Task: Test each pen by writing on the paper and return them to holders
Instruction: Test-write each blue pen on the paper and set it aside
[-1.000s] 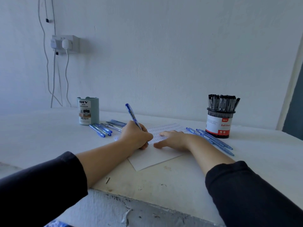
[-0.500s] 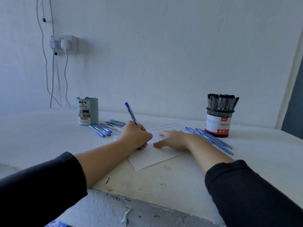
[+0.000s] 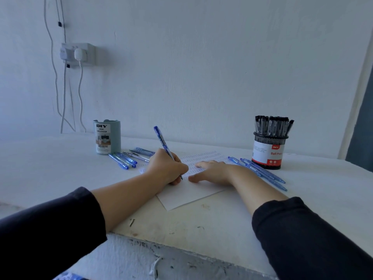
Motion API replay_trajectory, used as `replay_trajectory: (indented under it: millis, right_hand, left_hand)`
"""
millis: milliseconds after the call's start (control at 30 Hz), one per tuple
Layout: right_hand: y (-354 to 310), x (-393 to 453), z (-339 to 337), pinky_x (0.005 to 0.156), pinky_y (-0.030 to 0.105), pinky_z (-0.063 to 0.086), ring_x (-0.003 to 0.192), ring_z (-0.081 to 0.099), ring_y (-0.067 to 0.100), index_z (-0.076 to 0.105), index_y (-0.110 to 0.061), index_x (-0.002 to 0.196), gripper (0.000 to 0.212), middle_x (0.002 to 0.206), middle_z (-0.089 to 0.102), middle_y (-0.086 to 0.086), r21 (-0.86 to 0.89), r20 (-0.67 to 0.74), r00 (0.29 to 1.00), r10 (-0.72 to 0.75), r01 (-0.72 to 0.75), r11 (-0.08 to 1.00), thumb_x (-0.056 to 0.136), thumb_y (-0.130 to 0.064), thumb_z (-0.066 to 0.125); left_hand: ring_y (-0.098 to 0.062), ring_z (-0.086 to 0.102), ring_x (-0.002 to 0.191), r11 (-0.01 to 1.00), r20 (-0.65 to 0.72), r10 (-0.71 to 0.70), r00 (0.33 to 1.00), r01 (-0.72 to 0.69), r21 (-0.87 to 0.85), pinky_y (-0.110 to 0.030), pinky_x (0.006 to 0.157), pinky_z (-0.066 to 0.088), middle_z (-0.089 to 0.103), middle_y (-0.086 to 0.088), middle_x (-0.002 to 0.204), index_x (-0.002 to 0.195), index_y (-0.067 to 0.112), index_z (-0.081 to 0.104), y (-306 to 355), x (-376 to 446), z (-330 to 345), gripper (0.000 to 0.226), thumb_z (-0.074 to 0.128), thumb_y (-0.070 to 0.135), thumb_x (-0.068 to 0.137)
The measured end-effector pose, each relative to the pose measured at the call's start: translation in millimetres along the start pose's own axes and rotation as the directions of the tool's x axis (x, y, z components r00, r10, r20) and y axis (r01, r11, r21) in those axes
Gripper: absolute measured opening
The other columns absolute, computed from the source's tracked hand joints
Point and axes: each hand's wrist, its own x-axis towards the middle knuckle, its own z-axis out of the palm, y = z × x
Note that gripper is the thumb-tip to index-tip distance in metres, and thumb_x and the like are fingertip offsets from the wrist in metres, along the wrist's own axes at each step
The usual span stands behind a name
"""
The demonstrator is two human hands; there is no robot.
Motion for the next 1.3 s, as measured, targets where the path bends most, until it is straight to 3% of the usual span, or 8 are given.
replay_trajectory:
  millis: [1300]
  right_hand:
    - [2.7,5.2,1.3,0.115,0.053,0.014,0.145,0.010,0.029,0.020,-0.036,0.149,0.083,0.159,0.012,0.001,-0.016,0.012,1.000,-0.023,0.024,1.000,0.079,-0.071,0.048]
  left_hand:
    - [-0.017,0.053,0.041,0.999,0.019,0.028,0.999,-0.029,0.023,-0.022,0.047,0.048,0.058,-0.010,0.052,0.067,0.004,0.060,-1.6,-0.1,0.2,0.005,0.064,0.000,0.069]
